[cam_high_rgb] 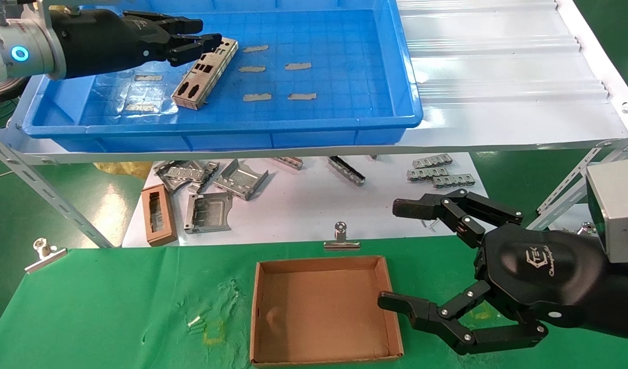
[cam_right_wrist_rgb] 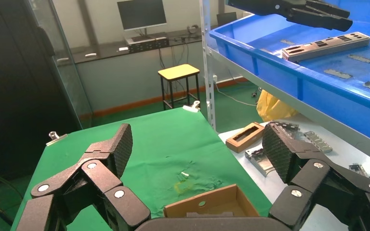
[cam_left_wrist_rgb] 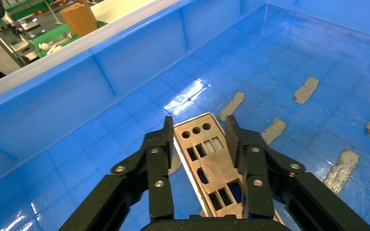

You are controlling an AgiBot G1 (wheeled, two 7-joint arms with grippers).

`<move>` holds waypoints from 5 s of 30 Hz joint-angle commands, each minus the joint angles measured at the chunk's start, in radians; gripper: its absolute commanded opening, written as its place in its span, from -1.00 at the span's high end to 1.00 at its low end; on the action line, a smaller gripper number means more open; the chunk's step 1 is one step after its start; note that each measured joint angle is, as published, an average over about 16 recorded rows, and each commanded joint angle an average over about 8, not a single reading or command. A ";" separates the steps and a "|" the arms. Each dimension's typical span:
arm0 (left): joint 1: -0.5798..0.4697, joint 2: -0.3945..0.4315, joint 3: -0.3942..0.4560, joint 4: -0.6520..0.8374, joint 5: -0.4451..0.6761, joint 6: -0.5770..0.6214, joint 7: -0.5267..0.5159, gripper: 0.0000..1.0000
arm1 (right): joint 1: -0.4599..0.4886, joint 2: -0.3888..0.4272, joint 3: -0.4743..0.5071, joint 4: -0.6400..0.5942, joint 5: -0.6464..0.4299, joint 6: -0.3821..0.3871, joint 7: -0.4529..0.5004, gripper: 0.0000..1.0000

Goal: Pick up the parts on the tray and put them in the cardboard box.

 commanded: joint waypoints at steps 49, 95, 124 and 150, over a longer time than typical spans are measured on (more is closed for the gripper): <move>0.021 -0.008 -0.009 0.032 -0.013 0.013 -0.021 1.00 | 0.000 0.000 0.000 0.000 0.000 0.000 0.000 -1.00; -0.026 -0.107 -0.061 -0.012 -0.093 0.423 -0.008 1.00 | 0.000 0.000 0.000 0.000 0.000 0.000 0.000 -1.00; 0.352 -0.131 0.323 -0.532 -0.245 0.482 0.085 1.00 | 0.000 0.000 0.000 0.000 0.000 0.000 0.000 -1.00; 0.426 0.149 0.374 -0.141 -0.164 0.323 0.390 -1.00 | 0.000 0.000 0.000 0.000 0.000 0.000 0.000 -1.00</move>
